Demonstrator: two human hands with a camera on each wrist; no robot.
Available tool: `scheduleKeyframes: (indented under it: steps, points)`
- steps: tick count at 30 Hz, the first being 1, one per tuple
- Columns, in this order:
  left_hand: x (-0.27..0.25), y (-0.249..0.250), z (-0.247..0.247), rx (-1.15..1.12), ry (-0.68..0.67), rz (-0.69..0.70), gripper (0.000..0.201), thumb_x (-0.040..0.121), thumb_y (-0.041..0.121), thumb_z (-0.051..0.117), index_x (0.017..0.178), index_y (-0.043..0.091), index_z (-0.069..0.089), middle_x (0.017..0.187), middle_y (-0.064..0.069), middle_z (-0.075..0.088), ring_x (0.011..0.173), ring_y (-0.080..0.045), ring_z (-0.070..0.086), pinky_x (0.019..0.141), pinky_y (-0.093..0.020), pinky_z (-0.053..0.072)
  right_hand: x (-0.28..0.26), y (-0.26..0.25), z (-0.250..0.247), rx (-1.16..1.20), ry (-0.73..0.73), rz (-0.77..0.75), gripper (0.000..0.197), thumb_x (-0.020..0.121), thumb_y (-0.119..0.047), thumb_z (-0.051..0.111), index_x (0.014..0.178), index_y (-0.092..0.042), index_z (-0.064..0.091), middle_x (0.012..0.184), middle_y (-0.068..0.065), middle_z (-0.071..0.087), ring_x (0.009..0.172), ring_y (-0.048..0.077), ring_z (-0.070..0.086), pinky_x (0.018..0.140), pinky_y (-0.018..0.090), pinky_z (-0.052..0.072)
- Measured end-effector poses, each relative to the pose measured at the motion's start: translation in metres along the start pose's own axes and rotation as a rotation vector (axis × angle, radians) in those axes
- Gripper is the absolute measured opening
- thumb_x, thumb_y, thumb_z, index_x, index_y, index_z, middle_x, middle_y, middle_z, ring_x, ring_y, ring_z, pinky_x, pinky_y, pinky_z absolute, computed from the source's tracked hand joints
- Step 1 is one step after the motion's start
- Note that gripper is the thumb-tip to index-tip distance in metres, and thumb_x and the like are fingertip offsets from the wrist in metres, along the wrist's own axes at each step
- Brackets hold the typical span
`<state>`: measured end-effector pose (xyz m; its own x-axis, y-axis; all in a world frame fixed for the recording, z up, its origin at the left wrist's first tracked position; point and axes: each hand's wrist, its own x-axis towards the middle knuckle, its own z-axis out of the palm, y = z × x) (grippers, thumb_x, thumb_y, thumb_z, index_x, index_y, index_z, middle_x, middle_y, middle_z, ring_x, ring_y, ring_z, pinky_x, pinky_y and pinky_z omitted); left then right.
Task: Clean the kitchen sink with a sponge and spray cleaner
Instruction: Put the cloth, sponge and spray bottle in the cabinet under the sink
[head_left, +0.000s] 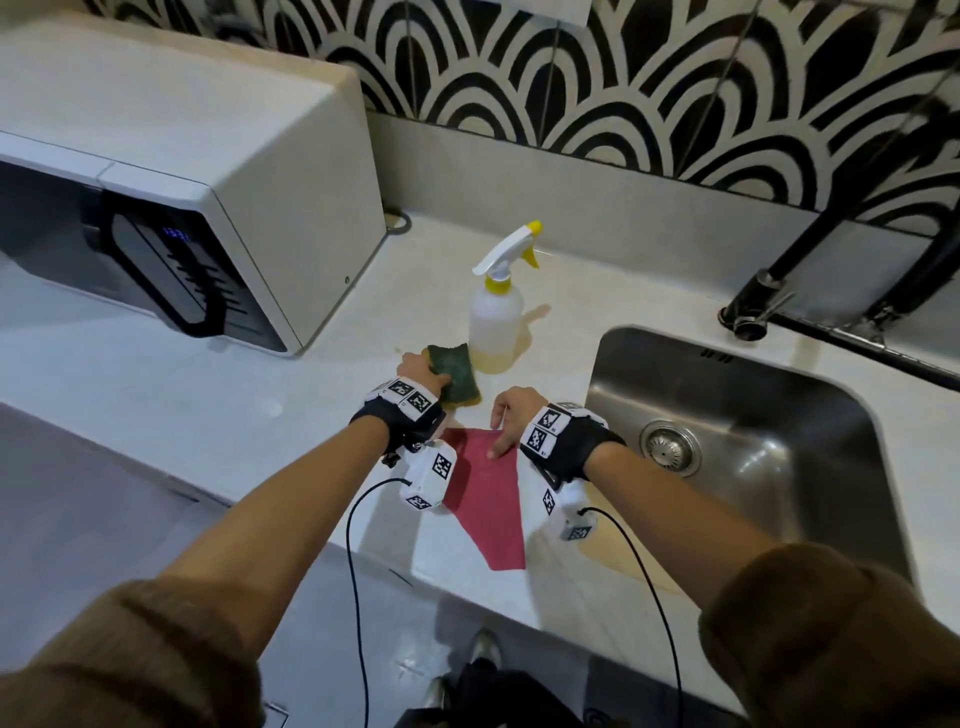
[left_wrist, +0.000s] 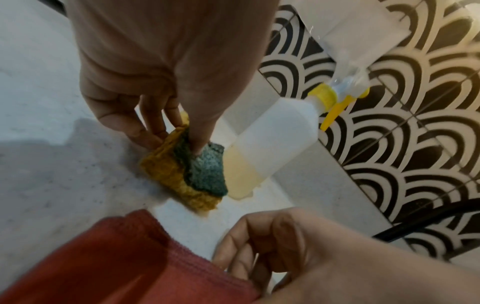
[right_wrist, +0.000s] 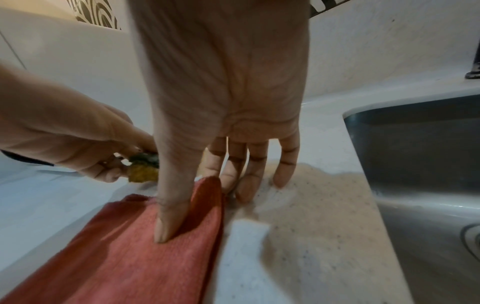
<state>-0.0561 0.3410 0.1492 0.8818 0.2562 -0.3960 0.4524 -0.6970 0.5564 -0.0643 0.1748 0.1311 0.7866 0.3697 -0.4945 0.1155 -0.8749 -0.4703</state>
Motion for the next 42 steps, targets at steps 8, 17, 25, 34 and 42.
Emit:
scheduleKeyframes:
  steps: [8,17,25,34,42]
  points:
    - [-0.036,-0.035,-0.008,-0.260,-0.315,-0.058,0.030,0.082,0.010,0.071,0.104,-0.004,0.056,0.088,-0.012,0.064,0.072,-0.023,0.065,0.061,-0.027,0.057,-0.011,-0.002,-0.003,0.049,0.001,0.059,0.031,0.062,-0.021,0.087,0.080,-0.010,0.065,0.061,-0.006,0.054,0.059,0.010,0.052,0.053,0.021,0.042]
    - [-0.069,-0.040,0.008,-0.024,-0.468,0.047,0.029,0.075,0.019,0.078,0.091,-0.004,0.069,0.047,0.003,0.064,0.035,-0.004,0.055,0.041,-0.015,0.040,-0.015,-0.008,0.012,0.259,0.168,0.285,0.034,0.090,-0.036,0.055,0.062,-0.017,0.050,0.069,0.007,0.051,0.055,0.017,0.046,0.065,0.027,0.044]
    - [-0.068,-0.042,0.007,0.090,-0.311,0.098,0.048,0.058,0.034,0.089,0.087,0.008,0.060,0.081,-0.004,0.061,0.069,-0.014,0.057,0.060,-0.026,0.046,-0.034,-0.007,0.022,0.271,0.056,0.115,0.046,0.070,-0.038,0.079,0.060,-0.012,0.043,0.056,-0.001,0.033,0.052,0.014,0.033,0.051,0.027,0.021]
    - [-0.066,-0.039,0.000,-0.315,-0.468,0.154,0.074,0.053,0.037,0.089,0.117,0.012,0.061,0.114,-0.005,0.067,0.110,-0.022,0.062,0.100,-0.040,0.049,-0.044,-0.003,-0.002,0.584,0.066,0.002,0.023,0.073,-0.025,0.079,0.079,-0.024,0.057,0.089,0.007,0.058,0.081,0.021,0.056,0.064,0.030,0.045]
    - [-0.063,-0.020,0.004,-0.667,-0.360,0.302,0.057,0.079,0.009,0.073,0.128,0.011,0.045,0.116,-0.009,0.061,0.099,-0.019,0.062,0.069,-0.027,0.057,-0.032,-0.016,-0.029,0.684,0.201,-0.023,0.030,0.074,-0.018,0.079,0.092,-0.016,0.056,0.094,0.008,0.062,0.087,0.021,0.059,0.069,0.026,0.047]
